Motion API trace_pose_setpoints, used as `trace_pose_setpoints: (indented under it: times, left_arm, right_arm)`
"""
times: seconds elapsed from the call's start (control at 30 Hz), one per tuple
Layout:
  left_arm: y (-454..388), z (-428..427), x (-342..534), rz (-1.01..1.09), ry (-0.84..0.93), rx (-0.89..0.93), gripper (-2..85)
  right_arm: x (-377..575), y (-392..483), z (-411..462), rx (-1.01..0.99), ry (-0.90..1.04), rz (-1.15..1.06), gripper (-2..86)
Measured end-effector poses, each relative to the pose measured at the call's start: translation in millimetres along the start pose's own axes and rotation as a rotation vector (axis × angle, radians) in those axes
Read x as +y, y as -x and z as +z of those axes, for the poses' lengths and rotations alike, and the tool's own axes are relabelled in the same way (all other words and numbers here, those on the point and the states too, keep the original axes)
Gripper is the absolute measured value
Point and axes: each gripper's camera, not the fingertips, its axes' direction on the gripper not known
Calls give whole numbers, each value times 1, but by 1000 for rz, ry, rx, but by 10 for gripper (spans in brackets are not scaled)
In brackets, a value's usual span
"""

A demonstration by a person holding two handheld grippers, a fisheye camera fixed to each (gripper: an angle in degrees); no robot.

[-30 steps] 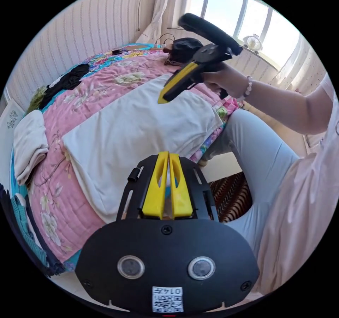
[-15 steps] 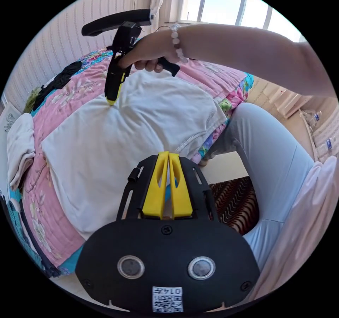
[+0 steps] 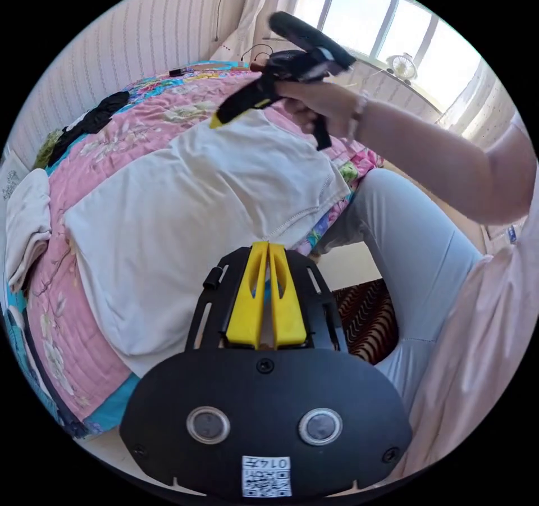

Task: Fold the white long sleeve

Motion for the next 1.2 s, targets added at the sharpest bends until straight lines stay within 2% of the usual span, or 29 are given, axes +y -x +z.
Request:
trace_pose_setpoints:
  times: [0.13,0.17,0.23,0.47,0.57,0.77,0.93,1.07,1.2]
  left_arm:
    - [6,-13,-23,-7,-80,-56,-9]
    - [7,-13,-29,-4,-90,-66,-8]
    - [9,-12,-49,12,-80,-64,-7]
    - [9,-9,-148,79,-123,-29,42]
    - [3,12,-191,140,-113,-61,37]
    - [-5,89,-278,164,51,-52,43]
    - [-11,141,-330,160,150,-146,78]
    - [-14,173,-346,217,235,-257,91]
    - [-9,188,-346,211,256,-225,73]
  right_arm:
    - [134,-46,-66,5,-222,411,37]
    - [166,-55,-73,14,-257,511,88]
    - [196,-61,-75,42,-264,566,126]
    - [203,-88,-55,13,-134,507,139]
    - [215,-103,-57,-19,-153,551,115]
    - [221,-115,-50,-102,-117,520,39]
    - [221,-119,-46,-124,-113,505,20]
    - [218,-118,-39,-130,-102,495,16]
    - [215,-117,-33,-135,-98,492,13]
